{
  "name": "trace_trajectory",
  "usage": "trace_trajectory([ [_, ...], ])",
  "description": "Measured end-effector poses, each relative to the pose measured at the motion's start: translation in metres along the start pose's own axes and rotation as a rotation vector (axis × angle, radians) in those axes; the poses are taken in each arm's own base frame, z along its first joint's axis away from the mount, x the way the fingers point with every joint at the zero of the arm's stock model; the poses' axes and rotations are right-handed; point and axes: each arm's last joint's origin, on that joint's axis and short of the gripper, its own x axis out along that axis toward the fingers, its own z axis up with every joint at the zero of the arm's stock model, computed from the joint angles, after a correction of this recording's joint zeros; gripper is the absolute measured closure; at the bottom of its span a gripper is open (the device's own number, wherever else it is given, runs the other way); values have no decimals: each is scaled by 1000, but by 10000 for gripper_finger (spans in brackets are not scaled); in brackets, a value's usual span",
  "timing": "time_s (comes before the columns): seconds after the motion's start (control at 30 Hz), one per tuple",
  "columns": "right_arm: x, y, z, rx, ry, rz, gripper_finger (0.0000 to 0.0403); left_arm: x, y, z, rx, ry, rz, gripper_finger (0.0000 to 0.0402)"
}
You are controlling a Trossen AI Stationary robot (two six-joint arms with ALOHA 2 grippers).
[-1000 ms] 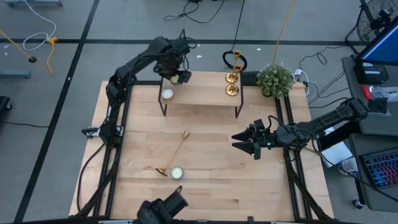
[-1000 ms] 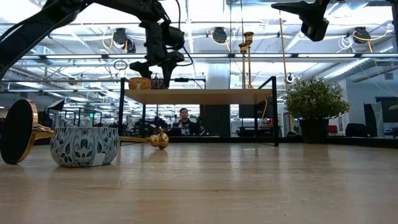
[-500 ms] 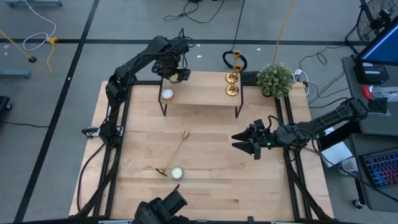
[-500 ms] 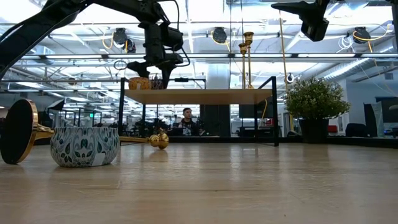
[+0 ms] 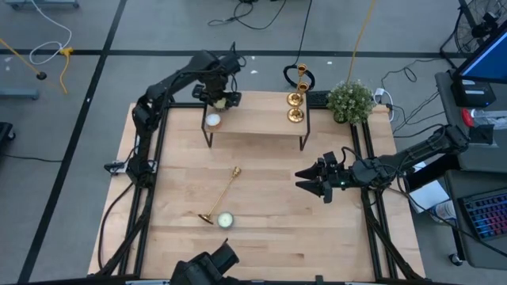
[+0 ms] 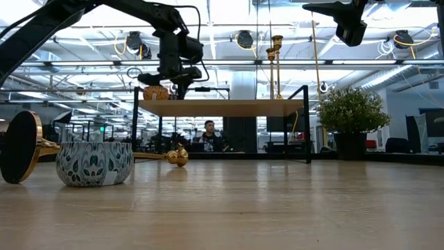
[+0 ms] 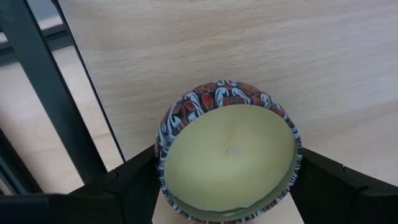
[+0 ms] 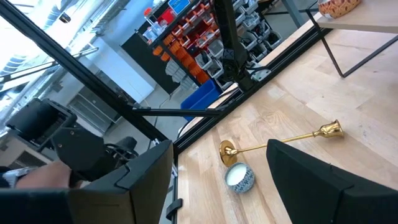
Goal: Pick & Place candle stick holders
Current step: Put the black scented candle aligned with the orange scented candle on the shelf
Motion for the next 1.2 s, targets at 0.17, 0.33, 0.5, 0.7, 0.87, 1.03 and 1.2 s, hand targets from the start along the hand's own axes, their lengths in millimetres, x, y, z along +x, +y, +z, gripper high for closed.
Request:
trace_trajectory([
  [0.17,0,0,0,0,0,-1,147,-7,-1,1,2,-28,9,105],
  [0.33,0,0,0,-2,-1,-1,147,-9,-1,2,-3,-33,3,105],
  [0.5,0,0,0,-3,-1,-1,147,-10,-2,2,12,-27,-13,104],
  [0.7,0,0,0,-10,0,-1,147,-10,-3,1,45,-34,-6,49],
  [0.87,0,0,0,-11,0,-1,147,-10,-6,0,52,-37,-8,7],
  [1.03,0,0,0,-11,0,-1,147,-13,-7,-3,50,-40,-19,27],
  [1.2,0,0,0,-11,0,-1,147,-26,0,-5,34,-65,-46,38],
])
